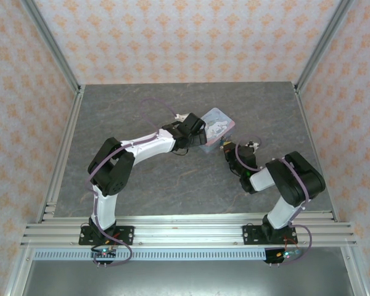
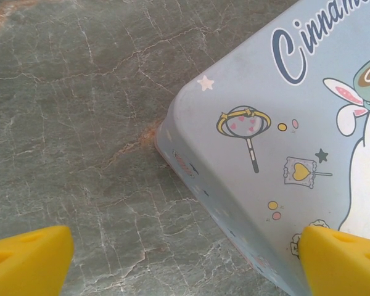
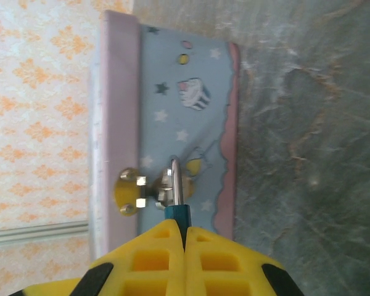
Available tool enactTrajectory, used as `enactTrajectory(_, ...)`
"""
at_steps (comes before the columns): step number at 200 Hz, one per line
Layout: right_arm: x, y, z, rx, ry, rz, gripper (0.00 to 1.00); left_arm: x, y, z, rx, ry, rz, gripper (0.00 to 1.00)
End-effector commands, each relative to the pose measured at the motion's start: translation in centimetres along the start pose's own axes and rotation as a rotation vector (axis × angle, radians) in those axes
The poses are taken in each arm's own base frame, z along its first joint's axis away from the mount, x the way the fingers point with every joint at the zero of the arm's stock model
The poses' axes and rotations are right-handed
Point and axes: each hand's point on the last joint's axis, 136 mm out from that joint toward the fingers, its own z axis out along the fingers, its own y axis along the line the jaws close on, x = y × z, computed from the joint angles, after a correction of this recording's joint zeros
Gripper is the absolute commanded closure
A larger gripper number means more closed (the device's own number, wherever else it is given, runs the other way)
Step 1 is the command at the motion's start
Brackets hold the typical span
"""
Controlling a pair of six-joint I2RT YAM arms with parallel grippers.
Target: Unlock the padlock with the key
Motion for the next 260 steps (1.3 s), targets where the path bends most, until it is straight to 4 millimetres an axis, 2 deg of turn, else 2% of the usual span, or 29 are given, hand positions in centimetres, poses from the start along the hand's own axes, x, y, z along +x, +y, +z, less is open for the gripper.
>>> enactTrajectory(1, -0.7, -0.7, 0.3, 0.012, -0.052, 0.021, 1.00, 4.8, 4.2, 2.1, -0.155, 0.132, 0.063, 0.06)
enactTrajectory(30, -0.5, -2.0, 0.0, 0.033, -0.052, 0.023, 1.00, 4.8, 4.1, 2.2, -0.154, 0.133, 0.061, 0.06)
enactTrajectory(53, -0.6, -2.1, 0.0, 0.035, -0.054, 0.020, 1.00, 4.9, 4.1, 2.3, -0.156, 0.137, 0.064, 0.06)
enactTrajectory(113, -1.3, 0.3, 1.4, -0.010, -0.085, 0.028, 1.00, 5.6, 4.3, 2.7, -0.163, 0.162, 0.074, 0.07)
enactTrajectory(133, -2.4, 1.3, 2.0, -0.023, -0.141, 0.042, 1.00, 5.9, 4.5, 2.8, -0.169, 0.174, 0.077, 0.08)
enactTrajectory(168, -6.2, 2.0, 3.0, -0.001, -0.254, 0.066, 1.00, 6.5, 5.0, 3.1, -0.189, 0.195, 0.082, 0.08)
enactTrajectory(197, -7.9, 2.0, 4.1, 0.016, -0.228, 0.069, 1.00, 6.8, 5.0, 3.3, -0.192, 0.204, 0.075, 0.08)
enactTrajectory(224, -8.0, 1.6, 2.9, 0.025, -0.207, 0.039, 1.00, 6.4, 4.7, 3.1, -0.182, 0.195, 0.070, 0.08)
enactTrajectory(260, -7.2, -0.4, 1.0, 0.061, -0.173, 0.019, 1.00, 6.4, 4.5, 3.4, -0.184, 0.201, 0.079, 0.08)
